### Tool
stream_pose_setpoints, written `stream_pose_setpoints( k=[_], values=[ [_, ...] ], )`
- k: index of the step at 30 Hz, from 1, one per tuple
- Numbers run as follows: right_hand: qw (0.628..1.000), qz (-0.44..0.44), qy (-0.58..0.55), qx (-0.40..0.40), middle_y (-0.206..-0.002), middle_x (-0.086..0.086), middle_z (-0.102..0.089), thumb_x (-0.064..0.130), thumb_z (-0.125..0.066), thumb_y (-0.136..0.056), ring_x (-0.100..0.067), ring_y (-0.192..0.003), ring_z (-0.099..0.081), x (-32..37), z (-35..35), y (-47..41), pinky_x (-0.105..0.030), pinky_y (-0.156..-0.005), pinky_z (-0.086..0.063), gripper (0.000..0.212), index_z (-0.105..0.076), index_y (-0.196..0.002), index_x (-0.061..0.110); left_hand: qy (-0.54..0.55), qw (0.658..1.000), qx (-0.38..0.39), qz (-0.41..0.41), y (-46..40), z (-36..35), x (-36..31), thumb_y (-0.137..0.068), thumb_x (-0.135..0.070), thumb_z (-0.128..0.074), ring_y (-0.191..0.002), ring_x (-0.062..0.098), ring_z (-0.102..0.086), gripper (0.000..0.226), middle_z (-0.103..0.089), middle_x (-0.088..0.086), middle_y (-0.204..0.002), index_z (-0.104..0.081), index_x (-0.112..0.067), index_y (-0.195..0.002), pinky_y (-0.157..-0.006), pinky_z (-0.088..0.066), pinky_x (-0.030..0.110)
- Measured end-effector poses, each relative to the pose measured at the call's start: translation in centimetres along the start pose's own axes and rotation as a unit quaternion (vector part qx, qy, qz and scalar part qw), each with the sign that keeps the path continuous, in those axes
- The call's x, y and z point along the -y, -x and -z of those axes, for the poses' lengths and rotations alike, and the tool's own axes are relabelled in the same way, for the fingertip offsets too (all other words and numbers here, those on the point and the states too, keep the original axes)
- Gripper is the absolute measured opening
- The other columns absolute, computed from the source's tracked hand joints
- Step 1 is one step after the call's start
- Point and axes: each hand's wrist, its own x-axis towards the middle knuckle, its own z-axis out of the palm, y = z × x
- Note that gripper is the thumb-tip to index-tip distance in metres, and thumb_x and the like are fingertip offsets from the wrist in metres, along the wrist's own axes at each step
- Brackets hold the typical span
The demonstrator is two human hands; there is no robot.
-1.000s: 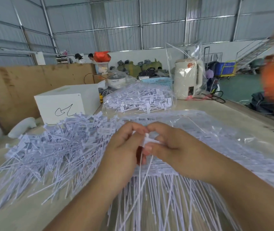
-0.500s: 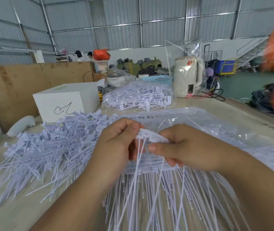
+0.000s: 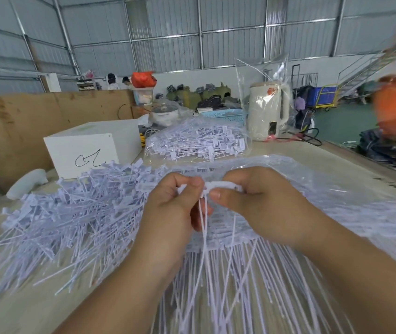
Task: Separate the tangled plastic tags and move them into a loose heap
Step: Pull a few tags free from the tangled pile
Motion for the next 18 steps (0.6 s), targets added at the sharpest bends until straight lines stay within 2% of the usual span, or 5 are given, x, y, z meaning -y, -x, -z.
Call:
stream_pose_setpoints(
  k=[7, 11, 13, 15, 18],
  values=[
    [0.997, 0.041, 0.033, -0.063, -0.058, -0.014, -0.046, 0.043, -0.053, -0.095, -0.026, -0.053, -0.043, 0.9, -1.7, 0.2, -0.046, -0.057, -0.042, 0.043, -0.056, -0.073, 0.007, 0.133, 0.989, -0.040, 0.055, 0.7, -0.9, -0.2, -0.096, -0.016, -0.055, -0.040, 0.009, -0.047, 0.028, -0.056, 0.001, -0.051, -0.052, -0.012, -0.068, -0.039, -0.039, 0.018],
    [0.988, 0.039, -0.074, -0.129, -0.047, 0.006, -0.029, 0.036, -0.056, -0.096, -0.010, -0.040, -0.025, 0.6, -0.6, 0.3, -0.022, -0.040, -0.027, 0.047, -0.041, -0.067, 0.003, 0.225, 0.964, -0.085, 0.112, -0.5, 1.0, -0.3, -0.100, -0.018, -0.051, -0.039, 0.007, -0.048, 0.025, -0.053, -0.001, -0.050, -0.053, -0.010, -0.076, -0.039, -0.042, 0.016],
    [0.986, 0.045, -0.100, -0.124, -0.049, 0.010, -0.026, 0.040, -0.056, -0.092, -0.005, -0.041, -0.022, 0.3, 0.5, 0.4, -0.016, -0.040, -0.024, 0.047, -0.037, -0.066, 0.006, 0.137, 0.985, -0.083, 0.066, -1.2, 2.1, -0.5, -0.099, -0.017, -0.053, -0.042, 0.009, -0.051, 0.023, -0.056, -0.002, -0.049, -0.056, -0.013, -0.076, -0.041, -0.044, 0.019],
    [0.994, 0.041, -0.093, -0.034, -0.049, 0.010, -0.033, 0.044, -0.056, -0.089, -0.006, -0.041, -0.027, 0.0, 0.7, 0.5, -0.017, -0.041, -0.027, 0.038, -0.046, -0.076, 0.009, -0.031, 0.999, -0.028, -0.003, -1.3, 2.1, -0.6, -0.096, -0.017, -0.057, -0.046, 0.014, -0.054, 0.025, -0.059, -0.002, -0.050, -0.063, -0.021, -0.072, -0.043, -0.044, 0.024],
    [0.995, 0.031, -0.050, 0.075, -0.069, -0.005, -0.065, 0.041, -0.055, -0.095, -0.028, -0.061, -0.058, 0.0, -0.1, 0.4, -0.041, -0.062, -0.052, 0.027, -0.053, -0.096, 0.013, -0.074, 0.994, 0.077, -0.036, -0.2, 1.0, -0.4, -0.099, -0.017, -0.052, -0.044, 0.013, -0.050, 0.030, -0.059, 0.006, -0.056, -0.070, -0.024, -0.076, -0.041, -0.042, 0.023]
  ],
)
